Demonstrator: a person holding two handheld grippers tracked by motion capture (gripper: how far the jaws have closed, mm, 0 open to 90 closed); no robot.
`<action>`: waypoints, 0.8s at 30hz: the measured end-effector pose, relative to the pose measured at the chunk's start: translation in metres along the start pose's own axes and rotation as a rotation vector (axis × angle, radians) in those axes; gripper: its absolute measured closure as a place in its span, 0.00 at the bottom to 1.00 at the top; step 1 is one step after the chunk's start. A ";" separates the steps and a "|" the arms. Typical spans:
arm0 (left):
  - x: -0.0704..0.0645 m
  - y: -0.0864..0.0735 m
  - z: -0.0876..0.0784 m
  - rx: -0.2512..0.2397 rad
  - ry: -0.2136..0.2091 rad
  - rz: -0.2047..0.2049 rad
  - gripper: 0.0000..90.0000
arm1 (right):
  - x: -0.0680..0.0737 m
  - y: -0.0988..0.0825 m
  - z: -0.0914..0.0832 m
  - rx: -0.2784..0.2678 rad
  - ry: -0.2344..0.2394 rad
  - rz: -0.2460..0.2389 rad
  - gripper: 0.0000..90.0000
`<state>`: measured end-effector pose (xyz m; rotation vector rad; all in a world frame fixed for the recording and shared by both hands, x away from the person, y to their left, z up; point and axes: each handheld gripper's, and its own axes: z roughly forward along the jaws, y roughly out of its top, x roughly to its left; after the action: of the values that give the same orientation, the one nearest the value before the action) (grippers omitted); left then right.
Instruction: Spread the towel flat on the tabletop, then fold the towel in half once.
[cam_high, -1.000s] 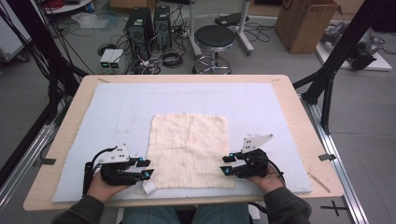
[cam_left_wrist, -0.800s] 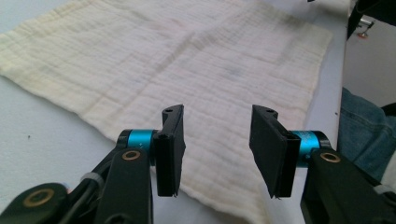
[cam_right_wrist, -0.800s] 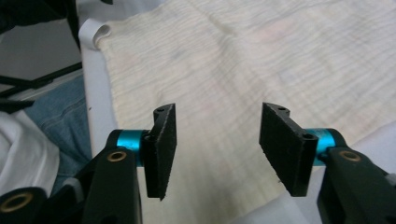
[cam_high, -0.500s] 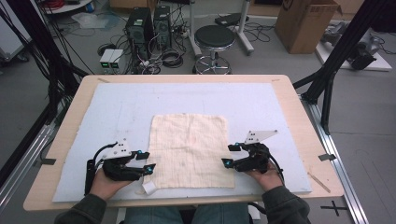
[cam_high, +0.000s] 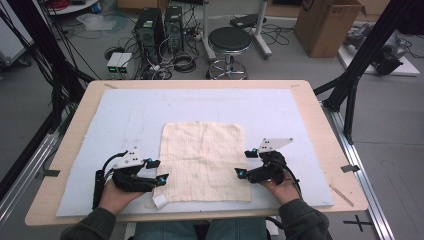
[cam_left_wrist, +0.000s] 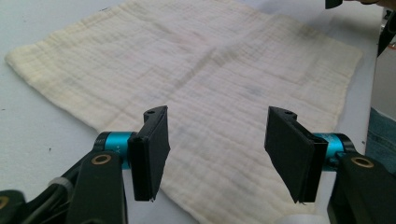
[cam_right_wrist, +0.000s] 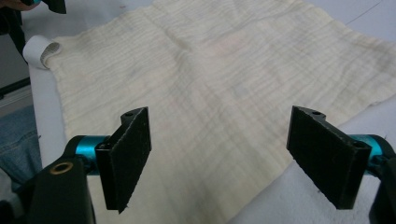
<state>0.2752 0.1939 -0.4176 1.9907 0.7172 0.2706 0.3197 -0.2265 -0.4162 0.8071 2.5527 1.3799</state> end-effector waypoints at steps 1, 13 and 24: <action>0.000 0.000 0.000 0.000 0.000 0.000 0.45 | 0.000 0.000 0.000 0.000 -0.001 -0.001 0.23; -0.001 0.000 0.001 0.008 0.001 0.011 0.43 | 0.000 0.000 0.003 0.012 0.004 0.001 0.23; 0.000 0.001 0.000 0.013 0.002 0.007 0.43 | -0.004 0.000 0.006 0.021 -0.007 0.017 0.20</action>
<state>0.2758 0.1940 -0.4172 2.0055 0.7151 0.2725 0.3251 -0.2241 -0.4202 0.8372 2.5648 1.3553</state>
